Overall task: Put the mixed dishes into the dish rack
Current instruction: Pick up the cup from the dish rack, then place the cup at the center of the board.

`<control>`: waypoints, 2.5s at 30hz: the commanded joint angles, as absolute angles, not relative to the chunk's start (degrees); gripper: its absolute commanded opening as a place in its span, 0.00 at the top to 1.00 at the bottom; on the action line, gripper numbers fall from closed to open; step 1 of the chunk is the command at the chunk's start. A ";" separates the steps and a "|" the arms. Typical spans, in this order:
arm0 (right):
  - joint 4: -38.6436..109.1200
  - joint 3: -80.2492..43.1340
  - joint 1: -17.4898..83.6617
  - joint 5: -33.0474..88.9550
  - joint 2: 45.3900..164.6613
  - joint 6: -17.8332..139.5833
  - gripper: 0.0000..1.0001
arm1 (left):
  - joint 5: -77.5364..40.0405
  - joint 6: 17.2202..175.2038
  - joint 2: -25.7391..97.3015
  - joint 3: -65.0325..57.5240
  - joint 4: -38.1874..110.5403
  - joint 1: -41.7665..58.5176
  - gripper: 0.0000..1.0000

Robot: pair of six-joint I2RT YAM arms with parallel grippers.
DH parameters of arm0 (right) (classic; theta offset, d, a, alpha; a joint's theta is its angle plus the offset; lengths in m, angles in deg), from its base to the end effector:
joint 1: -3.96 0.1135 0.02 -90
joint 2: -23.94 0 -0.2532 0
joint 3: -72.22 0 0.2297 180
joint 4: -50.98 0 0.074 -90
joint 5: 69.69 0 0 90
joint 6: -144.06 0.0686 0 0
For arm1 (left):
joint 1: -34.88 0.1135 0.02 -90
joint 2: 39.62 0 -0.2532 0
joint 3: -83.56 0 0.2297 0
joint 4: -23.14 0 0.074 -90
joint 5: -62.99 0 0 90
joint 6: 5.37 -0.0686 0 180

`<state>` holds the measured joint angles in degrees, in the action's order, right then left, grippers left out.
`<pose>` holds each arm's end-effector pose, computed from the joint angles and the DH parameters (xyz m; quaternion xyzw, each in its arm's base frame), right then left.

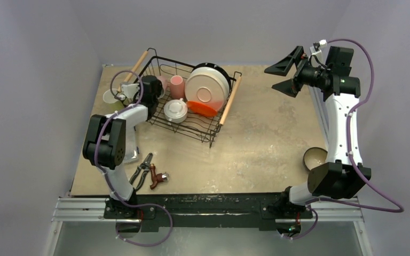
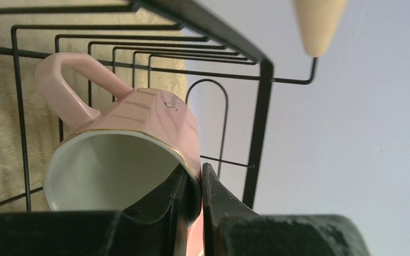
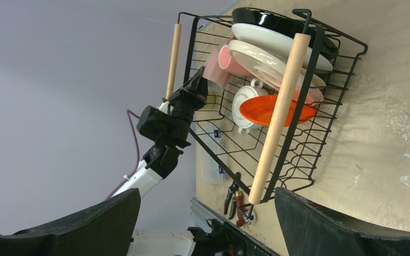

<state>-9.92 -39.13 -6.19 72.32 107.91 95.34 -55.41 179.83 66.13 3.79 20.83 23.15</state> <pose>0.2992 0.0014 0.4068 0.1566 0.8034 0.4862 0.3060 0.4162 -0.0531 0.2026 -0.6404 0.5163 -0.3039 0.4807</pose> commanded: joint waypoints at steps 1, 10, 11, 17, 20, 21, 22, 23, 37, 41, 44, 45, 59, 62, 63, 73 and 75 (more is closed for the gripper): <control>-8.72 -39.13 -6.46 72.41 106.15 93.89 0.01 | -55.52 177.01 56.62 2.92 14.91 25.92 1.00; -8.08 -37.99 -6.42 69.40 105.59 92.68 0.01 | -48.58 175.29 50.90 0.80 16.52 26.09 1.00; -7.96 -37.91 -6.47 69.13 105.53 92.46 0.01 | -46.71 174.88 50.28 0.15 16.59 26.09 1.00; -5.61 -37.17 -5.23 67.89 105.70 90.32 0.01 | -30.10 167.12 44.81 -2.45 15.49 24.92 1.00; -3.24 -37.66 -1.84 66.24 106.32 89.58 0.01 | -20.25 162.07 40.37 0.48 12.00 23.49 1.00; -1.76 -37.73 -0.37 65.74 106.58 89.82 0.01 | -16.69 160.77 39.09 1.23 12.29 23.31 1.00; -0.02 -37.81 1.40 65.64 106.98 90.19 0.01 | -12.87 159.57 37.89 2.05 11.99 23.28 1.00; 1.68 -37.98 2.98 65.93 107.53 90.56 0.01 | -9.20 158.45 36.93 2.91 11.26 23.27 1.00; 37.19 -33.38 20.92 74.15 111.57 97.94 0.01 | 15.11 156.99 29.76 7.49 -2.92 23.27 1.00; 36.06 -32.84 21.23 68.42 110.17 97.61 0.01 | 16.21 154.98 29.31 5.58 -1.38 23.10 1.00; 33.67 -33.19 21.84 60.92 108.01 94.85 0.01 | 14.32 148.67 28.09 0.51 12.23 22.95 1.00; 32.34 -33.88 22.27 58.61 107.48 93.03 0.01 | 12.87 146.18 28.19 -2.01 19.41 22.88 1.00; 12.67 -36.68 22.66 37.75 101.75 81.04 0.01 | -12.58 105.88 26.08 -23.79 79.23 7.85 1.00; 7.90 -37.84 22.72 36.61 101.88 78.84 0.01 | -17.92 98.29 23.00 -21.91 88.55 4.87 1.00; 7.25 -37.81 22.76 37.12 101.62 77.83 0.01 | -19.52 95.63 22.05 -21.30 91.84 3.71 1.00; 6.38 -33.14 25.00 39.58 97.28 77.76 0.01 | -29.63 93.90 14.46 -1.16 92.20 -11.73 1.00; 6.48 -32.53 25.01 39.40 96.47 78.07 0.01 | -33.89 93.21 16.68 0.42 90.45 -17.52 1.00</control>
